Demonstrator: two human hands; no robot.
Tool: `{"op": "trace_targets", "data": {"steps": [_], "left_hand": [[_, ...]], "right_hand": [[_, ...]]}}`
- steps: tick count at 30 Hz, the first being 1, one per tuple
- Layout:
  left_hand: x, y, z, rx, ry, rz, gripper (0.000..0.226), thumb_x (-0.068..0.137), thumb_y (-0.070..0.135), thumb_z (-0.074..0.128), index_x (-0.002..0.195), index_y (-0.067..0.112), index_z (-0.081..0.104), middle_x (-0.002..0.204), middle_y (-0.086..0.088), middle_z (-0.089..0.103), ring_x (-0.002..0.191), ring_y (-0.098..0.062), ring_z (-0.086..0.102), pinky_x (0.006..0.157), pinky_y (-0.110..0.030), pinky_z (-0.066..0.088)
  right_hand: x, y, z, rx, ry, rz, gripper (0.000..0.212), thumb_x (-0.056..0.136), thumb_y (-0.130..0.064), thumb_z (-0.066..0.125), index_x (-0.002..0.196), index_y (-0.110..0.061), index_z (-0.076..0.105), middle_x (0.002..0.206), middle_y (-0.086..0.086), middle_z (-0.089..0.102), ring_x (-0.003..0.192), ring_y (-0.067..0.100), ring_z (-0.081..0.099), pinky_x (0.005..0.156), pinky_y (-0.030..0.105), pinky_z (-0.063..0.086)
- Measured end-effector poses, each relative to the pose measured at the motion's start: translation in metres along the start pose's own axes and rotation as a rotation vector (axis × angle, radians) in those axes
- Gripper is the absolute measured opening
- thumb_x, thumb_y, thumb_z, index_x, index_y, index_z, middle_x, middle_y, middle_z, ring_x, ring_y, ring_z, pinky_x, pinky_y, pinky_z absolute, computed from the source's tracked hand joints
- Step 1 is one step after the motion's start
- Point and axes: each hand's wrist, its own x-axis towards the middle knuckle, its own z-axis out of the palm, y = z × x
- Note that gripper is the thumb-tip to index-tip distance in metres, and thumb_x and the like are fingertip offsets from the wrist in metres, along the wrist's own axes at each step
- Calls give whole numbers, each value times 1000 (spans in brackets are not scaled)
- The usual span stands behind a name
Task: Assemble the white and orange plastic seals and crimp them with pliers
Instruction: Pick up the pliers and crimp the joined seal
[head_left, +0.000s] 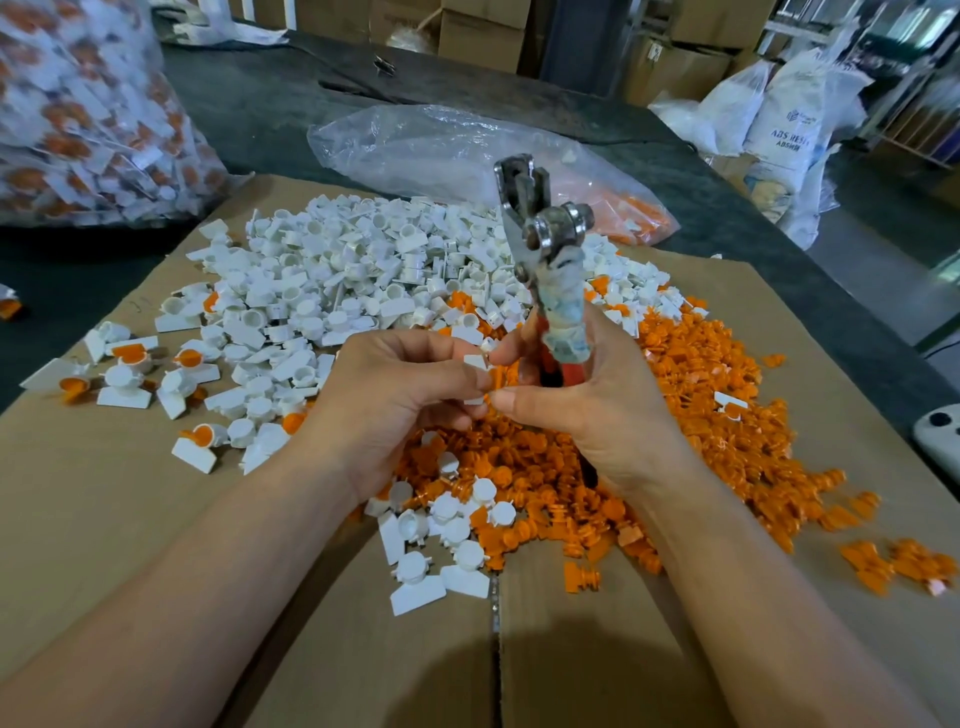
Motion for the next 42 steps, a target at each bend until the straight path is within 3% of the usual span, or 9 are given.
{"op": "trace_targets", "data": {"steps": [6, 12, 16, 19, 23, 30, 42], "left_hand": [[1, -1, 0, 45, 20, 77, 28, 69, -11, 65, 52, 10, 68, 50, -7, 61, 45, -13, 59, 44, -17, 48], [0, -4, 1, 87, 102, 203, 30, 70, -9, 68, 54, 16, 70, 53, -1, 64, 48, -12, 61, 47, -19, 50], [0, -4, 1, 107, 136, 237, 27, 69, -7, 70, 55, 16, 69, 52, -1, 63, 48, -12, 61, 47, -19, 50], [1, -4, 0, 112, 135, 243, 29, 69, -6, 70, 55, 20, 71, 52, 1, 64, 49, -11, 62, 48, -19, 51], [2, -4, -1, 98, 121, 237, 30, 70, -5, 69, 55, 21, 72, 53, 2, 64, 49, -11, 62, 48, -19, 51], [2, -4, -2, 85, 114, 239, 29, 69, -5, 69, 55, 19, 71, 52, 1, 64, 49, -12, 61, 48, -19, 49], [6, -1, -5, -35, 183, 163, 30, 71, -9, 67, 51, 14, 68, 50, 0, 61, 48, -13, 61, 46, -17, 47]], "right_hand": [[0, 1, -2, 17, 3, 10, 43, 66, 14, 70, 84, -21, 51, 76, -12, 66, 59, 3, 51, 58, 18, 47], [2, 2, -7, 71, 59, 40, 27, 59, -5, 65, 84, -8, 55, 69, -14, 64, 57, 1, 51, 54, 14, 44], [4, 4, -11, 103, 138, 64, 17, 58, -9, 60, 72, -17, 57, 69, -8, 66, 71, 5, 59, 62, 16, 45], [5, 5, -13, 165, 175, 85, 15, 58, -8, 57, 64, -22, 59, 66, -5, 65, 67, 8, 57, 61, 21, 44], [5, 5, -17, 228, 215, 104, 15, 58, -5, 55, 68, -16, 54, 62, -2, 64, 61, 11, 53, 57, 22, 45], [5, 3, -18, 171, 229, 136, 15, 56, -7, 54, 63, -19, 57, 61, -2, 64, 60, 8, 56, 59, 25, 45], [5, 3, -18, 90, 190, 154, 13, 58, -11, 54, 70, -13, 52, 62, -4, 63, 63, 12, 50, 62, 24, 44]]}}
